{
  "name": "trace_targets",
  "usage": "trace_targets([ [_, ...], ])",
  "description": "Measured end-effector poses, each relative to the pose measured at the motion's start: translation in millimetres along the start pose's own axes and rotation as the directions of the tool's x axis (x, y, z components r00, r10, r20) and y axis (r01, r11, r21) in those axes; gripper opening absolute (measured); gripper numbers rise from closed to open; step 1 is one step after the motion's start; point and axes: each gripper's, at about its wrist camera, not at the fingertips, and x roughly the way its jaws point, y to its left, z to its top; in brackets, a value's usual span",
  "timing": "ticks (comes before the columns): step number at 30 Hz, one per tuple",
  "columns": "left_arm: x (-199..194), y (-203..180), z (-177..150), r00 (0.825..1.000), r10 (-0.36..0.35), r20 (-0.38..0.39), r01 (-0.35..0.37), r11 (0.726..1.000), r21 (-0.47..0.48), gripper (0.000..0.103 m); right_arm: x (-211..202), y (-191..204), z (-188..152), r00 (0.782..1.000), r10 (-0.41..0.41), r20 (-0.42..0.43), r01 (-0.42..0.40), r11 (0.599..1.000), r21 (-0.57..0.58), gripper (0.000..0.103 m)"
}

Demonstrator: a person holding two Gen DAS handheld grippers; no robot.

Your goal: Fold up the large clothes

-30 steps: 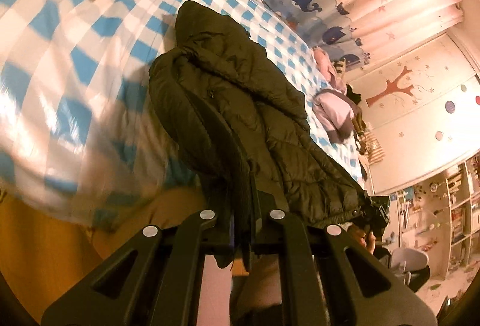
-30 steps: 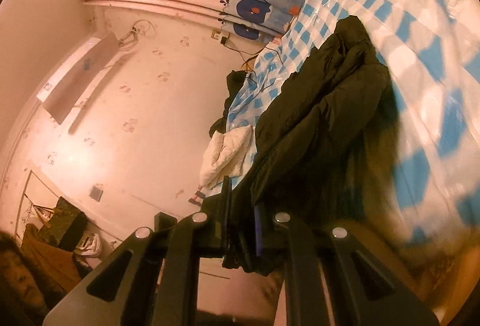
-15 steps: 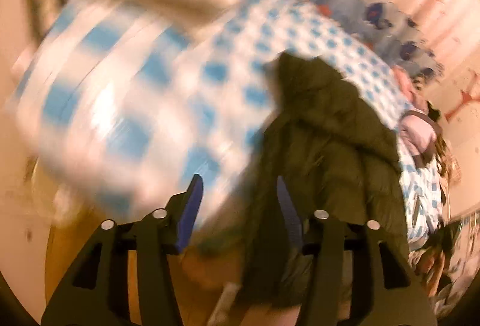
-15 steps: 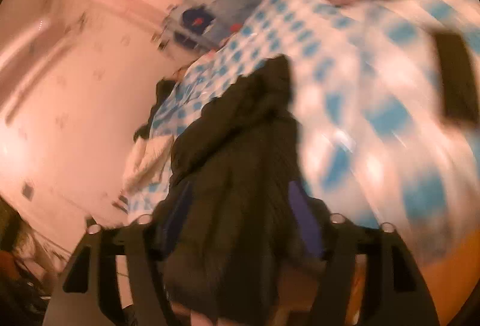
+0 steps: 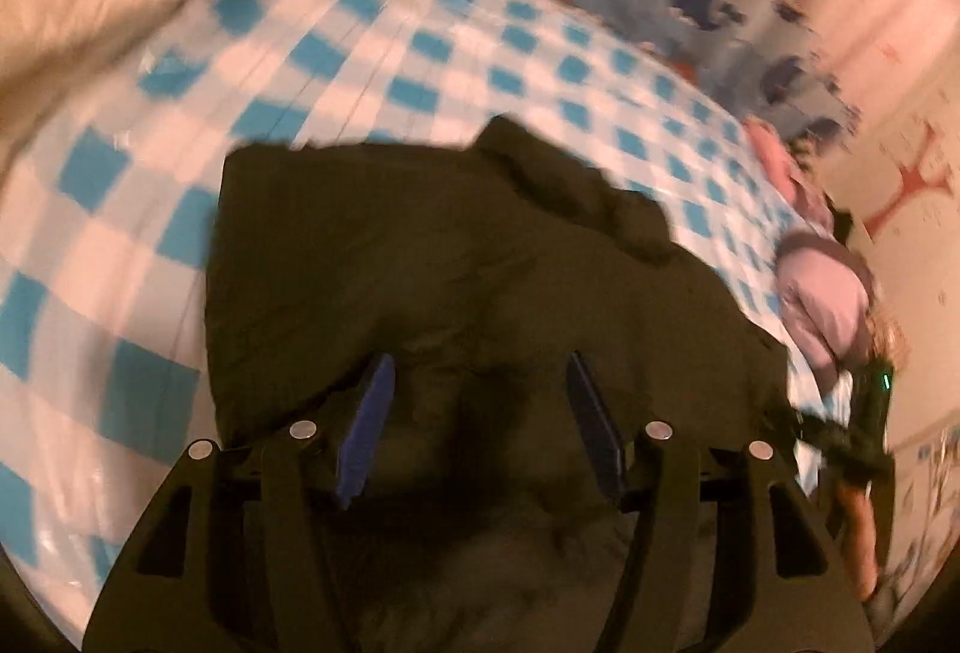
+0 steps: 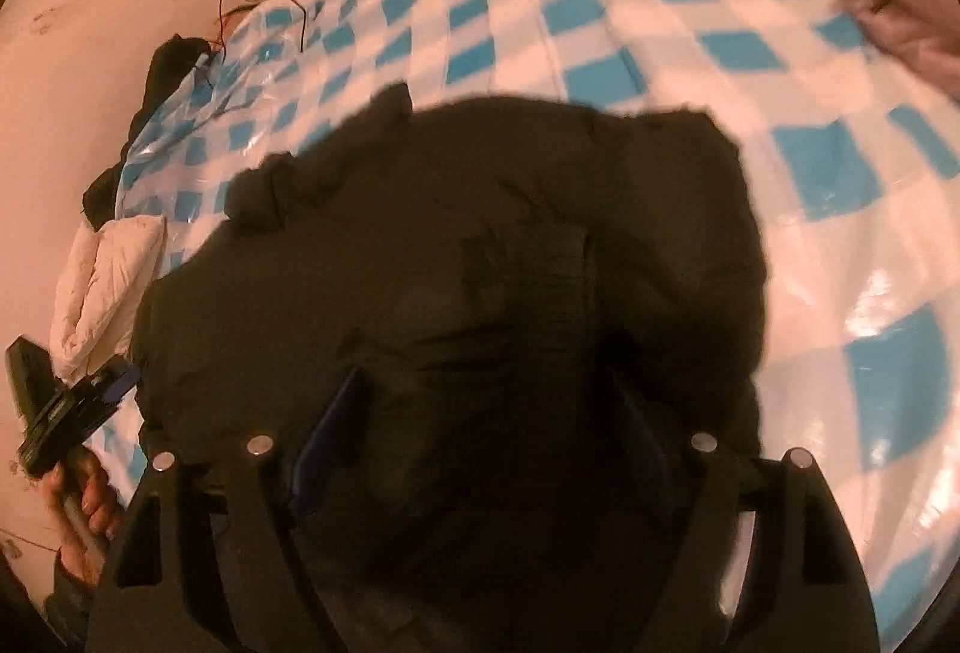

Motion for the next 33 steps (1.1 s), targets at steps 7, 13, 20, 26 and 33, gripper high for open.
trace_targets([
  [7, 15.9, 11.7, -9.6, 1.0, -0.005, -0.027, 0.004, 1.0, -0.019, 0.057, -17.0, 9.5, -4.1, 0.992, 0.102, 0.078, -0.096, 0.992, -0.078, 0.024],
  [13, -10.4, -16.8, -2.0, 0.997, -0.009, 0.079, 0.005, 0.999, 0.044, 0.067, -77.2, 35.3, -1.7, 0.963, 0.102, 0.249, -0.055, 0.981, -0.188, 0.024],
  [20, 54.8, -35.6, -12.1, 0.987, 0.144, -0.077, -0.127, 0.974, 0.19, 0.074, -21.5, -23.6, -12.9, 0.998, -0.013, 0.06, 0.016, 0.999, -0.043, 0.044],
  [26, 21.2, -40.3, -3.0, 0.996, 0.083, 0.042, -0.089, 0.98, 0.178, 0.074, -86.4, -2.0, -13.5, 0.929, -0.073, 0.362, 0.112, 0.99, -0.089, 0.064],
  [33, 49.4, -34.0, 0.3, 0.99, 0.138, 0.021, -0.14, 0.976, 0.165, 0.074, -14.9, 37.4, 17.5, 0.962, -0.161, 0.219, 0.208, 0.955, -0.211, 0.066],
])
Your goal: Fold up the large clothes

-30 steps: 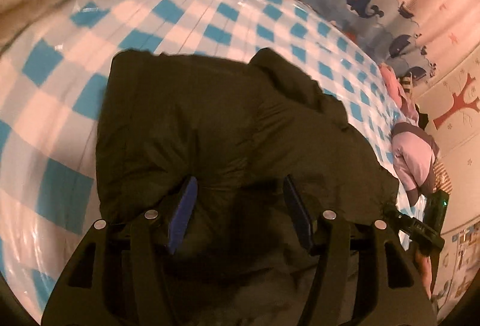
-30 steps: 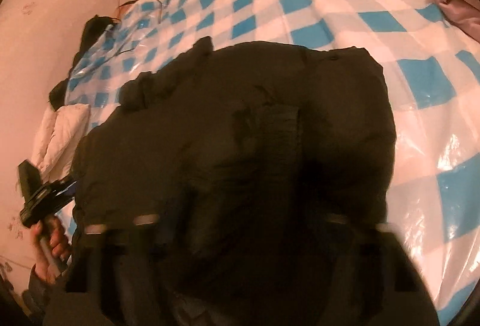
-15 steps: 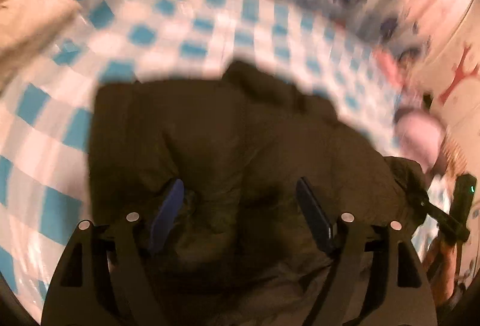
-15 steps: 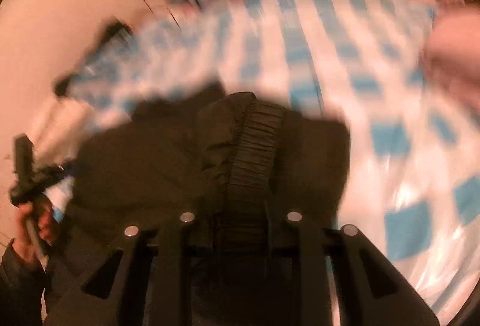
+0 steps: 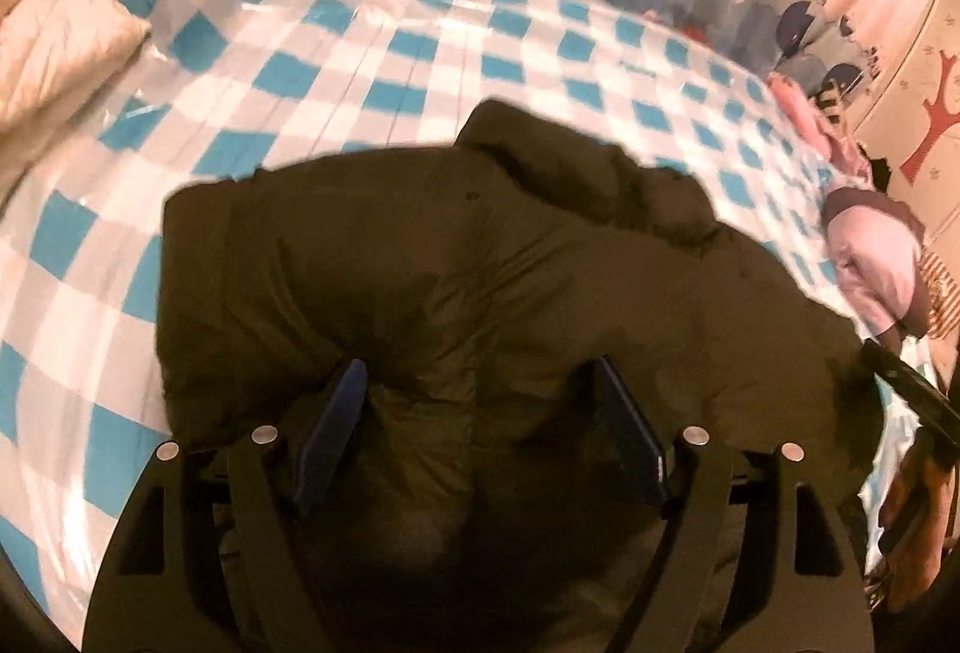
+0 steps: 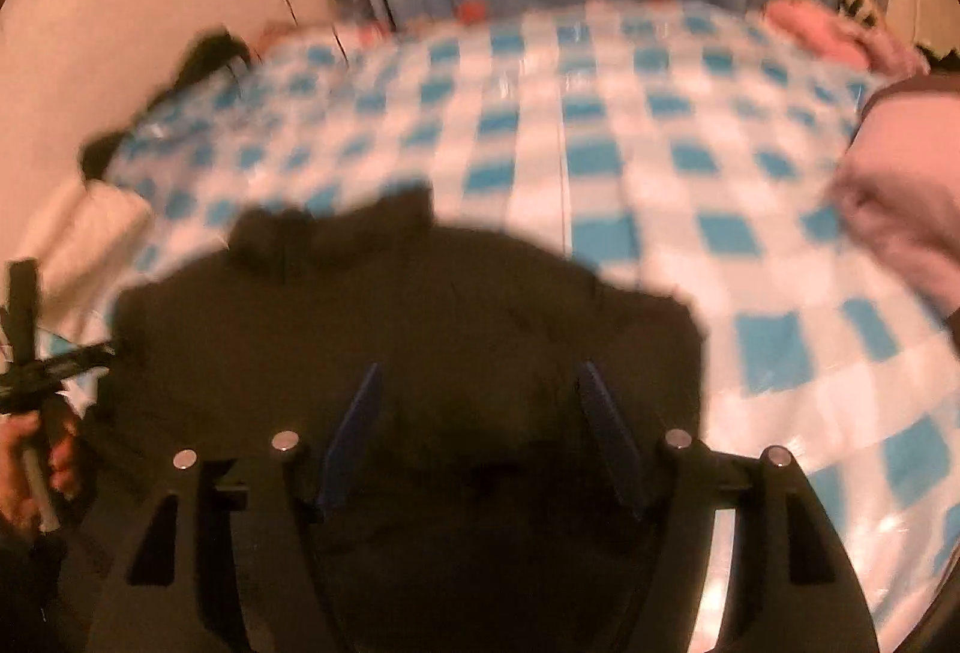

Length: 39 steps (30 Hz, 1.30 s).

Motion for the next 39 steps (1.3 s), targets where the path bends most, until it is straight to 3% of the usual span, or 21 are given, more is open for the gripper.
trace_targets([
  [1, 5.6, -1.5, -3.1, 1.0, 0.01, -0.009, -0.009, 1.0, 0.019, 0.074, 18.1, -6.0, -6.3, 0.999, -0.005, -0.045, 0.006, 1.0, 0.022, 0.066],
  [2, 10.5, -3.3, -5.5, 1.0, 0.013, -0.015, -0.013, 0.999, 0.039, 0.074, 40.3, -21.5, -14.2, 0.994, 0.056, -0.093, -0.047, 0.994, 0.095, 0.066],
  [4, 17.7, -10.1, -10.7, 0.999, 0.035, -0.026, -0.033, 0.996, 0.083, 0.074, 53.9, -42.6, -25.5, 0.987, 0.13, -0.093, -0.11, 0.974, 0.196, 0.065],
  [8, 26.2, -20.0, -14.2, 0.993, 0.109, -0.031, -0.104, 0.985, 0.137, 0.074, 54.6, -30.9, -25.7, 0.99, 0.075, -0.116, -0.059, 0.989, 0.136, 0.065],
  [11, 20.7, -22.2, -15.3, 0.99, 0.137, -0.028, -0.132, 0.982, 0.137, 0.074, 44.0, -32.5, -23.8, 0.989, 0.089, -0.121, -0.07, 0.986, 0.154, 0.065],
  [14, -0.1, -28.7, -20.4, 0.982, 0.186, 0.017, -0.186, 0.968, 0.166, 0.074, 0.9, -31.1, -31.5, 0.99, 0.138, -0.043, -0.13, 0.981, 0.145, 0.068],
  [18, -40.4, -47.0, -34.5, 0.958, 0.252, 0.135, -0.281, 0.92, 0.273, 0.074, -57.5, -32.5, -63.6, 0.982, 0.191, 0.0, -0.189, 0.974, 0.124, 0.078],
  [23, -102.1, -67.9, -62.0, 0.913, 0.299, 0.279, -0.392, 0.834, 0.388, 0.074, -105.2, -56.9, -125.1, 0.955, 0.296, -0.032, -0.281, 0.931, 0.233, 0.081],
  [26, -131.8, -72.5, -81.0, 0.893, 0.315, 0.322, -0.434, 0.79, 0.433, 0.074, -126.7, -68.4, -166.6, 0.937, 0.346, -0.052, -0.314, 0.898, 0.307, 0.081],
  [28, -147.7, -70.0, -91.2, 0.892, 0.316, 0.321, -0.438, 0.781, 0.446, 0.074, -137.2, -73.8, -192.9, 0.917, 0.395, -0.058, -0.35, 0.866, 0.357, 0.083],
  [29, -154.5, -67.1, -95.3, 0.899, 0.312, 0.308, -0.426, 0.786, 0.447, 0.074, -141.4, -75.1, -204.8, 0.91, 0.41, -0.064, -0.358, 0.855, 0.376, 0.084],
  [31, -166.7, -53.3, -104.1, 0.93, 0.285, 0.234, -0.362, 0.821, 0.44, 0.075, -148.9, -76.1, -224.5, 0.897, 0.435, -0.072, -0.373, 0.835, 0.404, 0.084],
  [33, -177.1, -23.7, -114.2, 0.976, 0.202, 0.078, -0.217, 0.893, 0.395, 0.077, -155.4, -75.8, -244.7, 0.871, 0.486, -0.073, -0.409, 0.798, 0.443, 0.084],
  [34, -179.7, -9.3, -119.2, 0.985, 0.168, 0.022, -0.165, 0.917, 0.363, 0.077, -159.0, -76.3, -252.6, 0.859, 0.507, -0.067, -0.425, 0.78, 0.459, 0.085],
  [36, -190.8, 32.1, -132.7, 0.992, 0.111, -0.058, -0.092, 0.96, 0.263, 0.077, -164.2, -77.7, -265.1, 0.833, 0.551, -0.052, -0.461, 0.743, 0.486, 0.088],
  [39, -208.2, 102.2, -158.0, 0.989, 0.05, -0.142, -0.039, 0.996, 0.08, 0.077, -166.1, -80.7, -279.3, 0.811, 0.583, -0.045, -0.483, 0.711, 0.511, 0.088],
])
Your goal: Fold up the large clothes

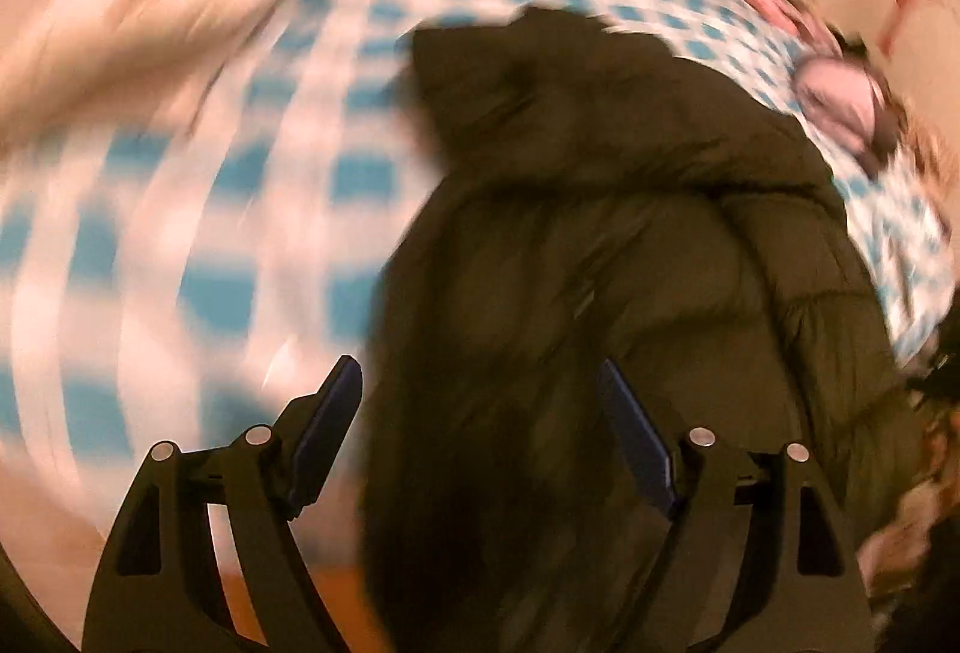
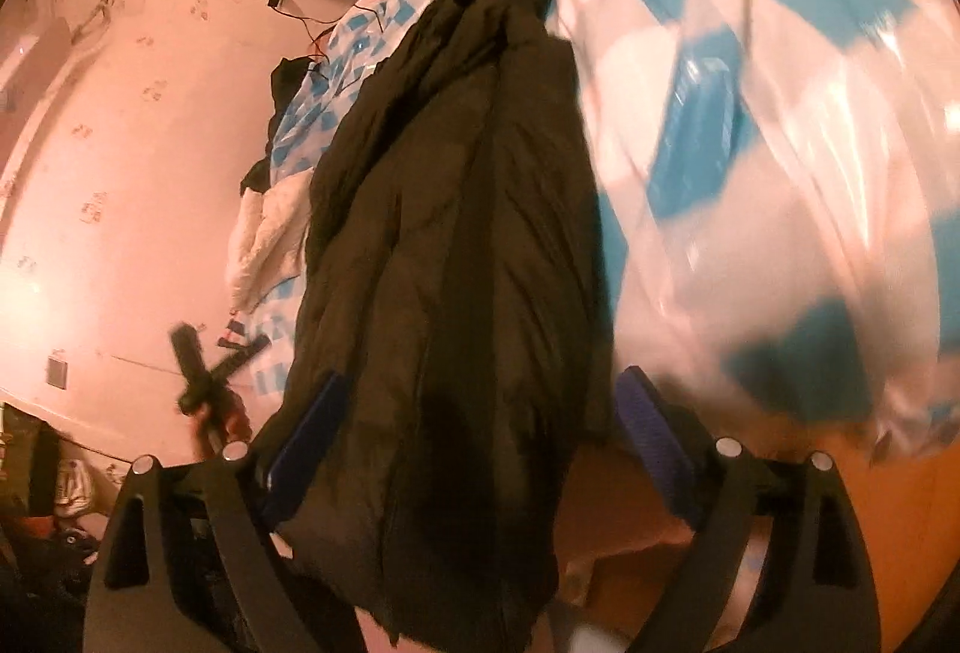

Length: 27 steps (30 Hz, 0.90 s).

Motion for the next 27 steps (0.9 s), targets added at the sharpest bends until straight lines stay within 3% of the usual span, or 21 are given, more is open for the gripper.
trace_targets([
  [2, -4.0, 34.4, -22.4, 0.998, -0.064, -0.025, 0.061, 0.993, -0.1, 0.081, -0.9, -6.7, -2.2, 0.999, 0.038, -0.01, -0.038, 0.999, 0.026, 0.088],
  [5, 3.8, 80.1, -60.5, 0.983, -0.175, -0.05, 0.158, 0.958, -0.239, 0.084, 1.5, -14.4, -4.2, 0.996, 0.09, -0.019, -0.089, 0.994, 0.059, 0.089],
  [6, 10.8, 95.3, -74.6, 0.967, -0.247, -0.056, 0.22, 0.928, -0.301, 0.084, 3.8, -17.6, -3.9, 0.993, 0.117, -0.021, -0.115, 0.99, 0.078, 0.09],
  [9, 30.3, 106.6, -101.1, 0.913, -0.405, -0.046, 0.357, 0.85, -0.388, 0.085, 7.4, -25.8, -4.6, 0.984, 0.175, -0.022, -0.171, 0.978, 0.122, 0.09],
  [12, 50.1, 99.7, -118.7, 0.816, -0.577, -0.007, 0.521, 0.742, -0.421, 0.087, 12.8, -26.4, -5.8, 0.976, 0.215, -0.031, -0.209, 0.968, 0.138, 0.091],
  [14, 57.6, 87.8, -124.7, 0.774, -0.634, 0.0, 0.576, 0.703, -0.416, 0.088, 15.6, -25.4, -9.6, 0.977, 0.208, -0.045, -0.2, 0.97, 0.137, 0.091],
  [15, 62.4, 79.3, -127.0, 0.743, -0.669, -0.002, 0.61, 0.678, -0.41, 0.088, 15.5, -25.9, -11.0, 0.977, 0.21, -0.048, -0.202, 0.97, 0.138, 0.091],
  [18, 67.5, 56.6, -130.7, 0.693, -0.721, -0.011, 0.663, 0.642, -0.385, 0.088, 16.3, -29.7, -14.1, 0.97, 0.237, -0.05, -0.227, 0.962, 0.153, 0.091],
  [21, 65.3, 42.3, -129.8, 0.694, -0.72, -0.008, 0.666, 0.646, -0.372, 0.088, 20.8, -30.9, -16.9, 0.962, 0.263, -0.069, -0.25, 0.956, 0.156, 0.091],
  [25, 62.2, 42.8, -132.7, 0.742, -0.67, -0.002, 0.612, 0.678, -0.408, 0.084, 21.8, -22.6, -23.0, 0.963, 0.259, -0.075, -0.251, 0.963, 0.101, 0.089],
  [26, 62.2, 43.2, -135.0, 0.754, -0.657, -0.005, 0.593, 0.685, -0.423, 0.079, 20.5, -19.3, -24.1, 0.966, 0.249, -0.063, -0.244, 0.967, 0.075, 0.076],
  [27, 62.4, 42.0, -137.0, 0.764, -0.645, -0.016, 0.577, 0.695, -0.429, 0.064, 20.9, -16.3, -25.4, 0.969, 0.242, -0.058, -0.238, 0.969, 0.062, 0.047],
])
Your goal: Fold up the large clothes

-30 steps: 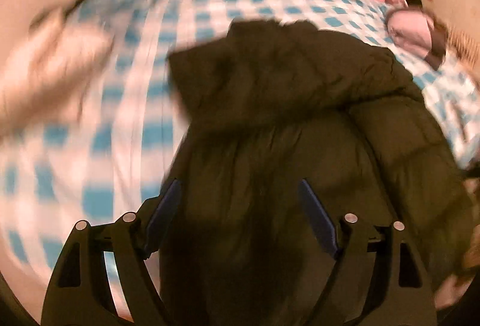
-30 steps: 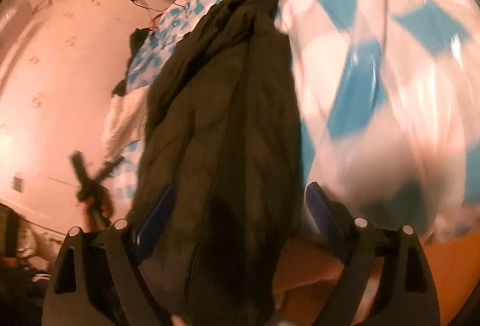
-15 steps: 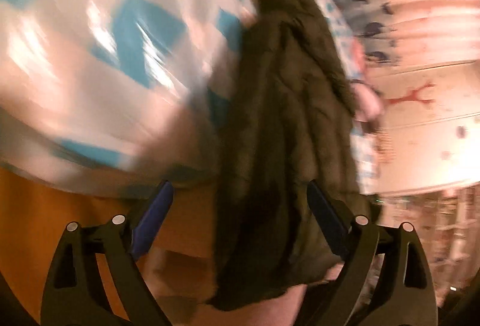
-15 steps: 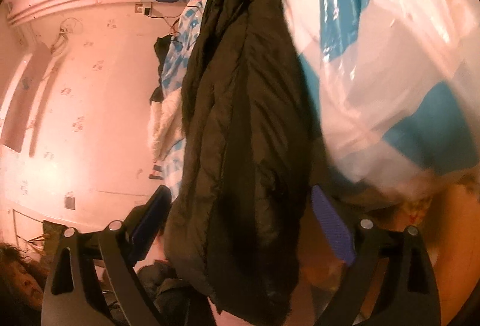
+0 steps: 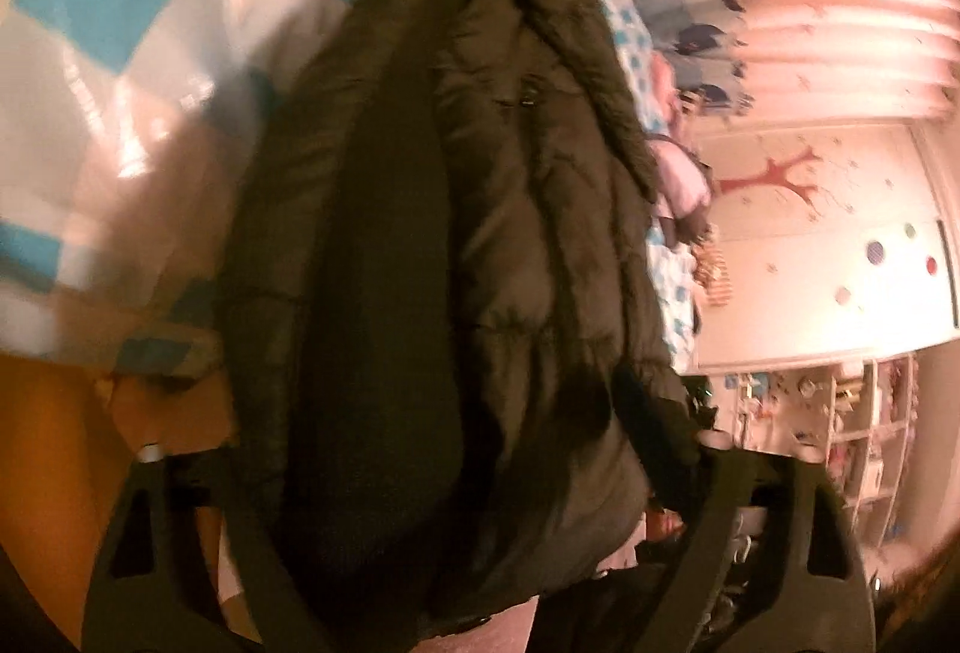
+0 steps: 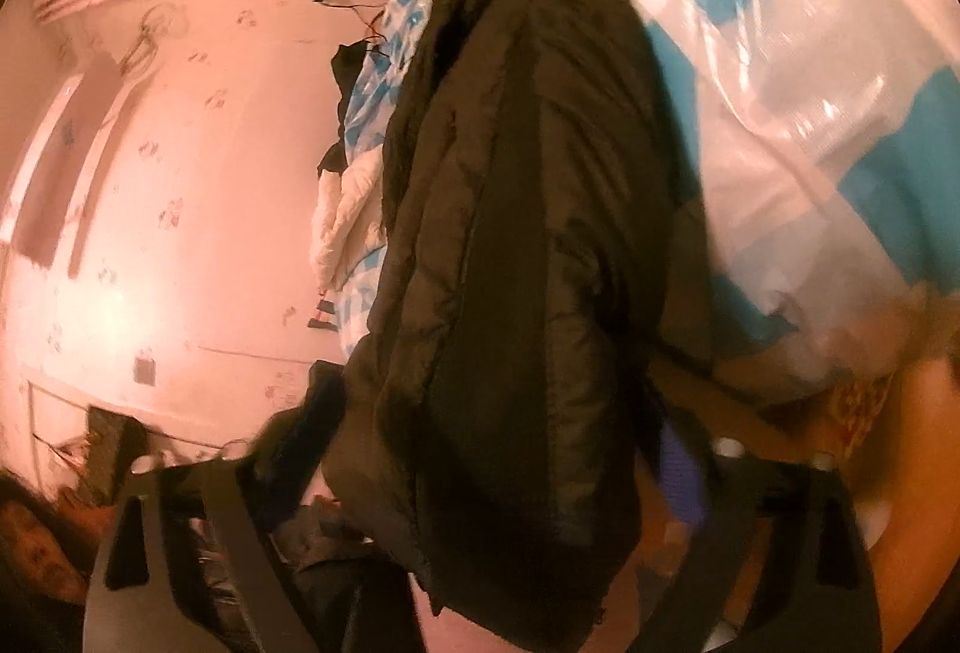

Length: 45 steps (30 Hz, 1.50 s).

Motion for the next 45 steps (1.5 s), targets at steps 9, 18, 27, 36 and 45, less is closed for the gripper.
trace_targets([
  [9, -22.4, -37.3, -2.2, 0.997, 0.043, 0.057, -0.047, 0.996, 0.07, 0.013, -7.2, 32.4, -11.1, 0.996, 0.048, 0.08, -0.039, 0.993, -0.108, 0.014],
  [18, -70.5, -84.7, -30.8, 0.998, -0.022, 0.062, 0.008, 0.978, 0.208, 0.01, -28.3, 71.4, -37.2, 0.983, 0.168, 0.07, -0.15, 0.967, -0.208, 0.015],
  [27, -48.3, 0.3, -37.4, 0.998, -0.06, 0.009, 0.06, 0.998, -0.005, 0.071, -30.3, -11.2, -45.8, 0.994, 0.103, 0.032, -0.102, 0.995, -0.013, 0.068],
  [36, -32.4, -14.6, -46.7, 0.999, -0.034, 0.013, 0.034, 0.999, 0.039, 0.041, -12.9, -6.1, -49.4, 0.984, 0.18, 0.003, -0.179, 0.982, -0.05, 0.025],
  [45, -57.7, -66.7, -55.9, 0.994, -0.045, 0.103, 0.031, 0.99, 0.135, 0.009, -34.7, 49.7, -66.4, 0.947, 0.308, 0.097, -0.284, 0.938, -0.201, 0.013],
])
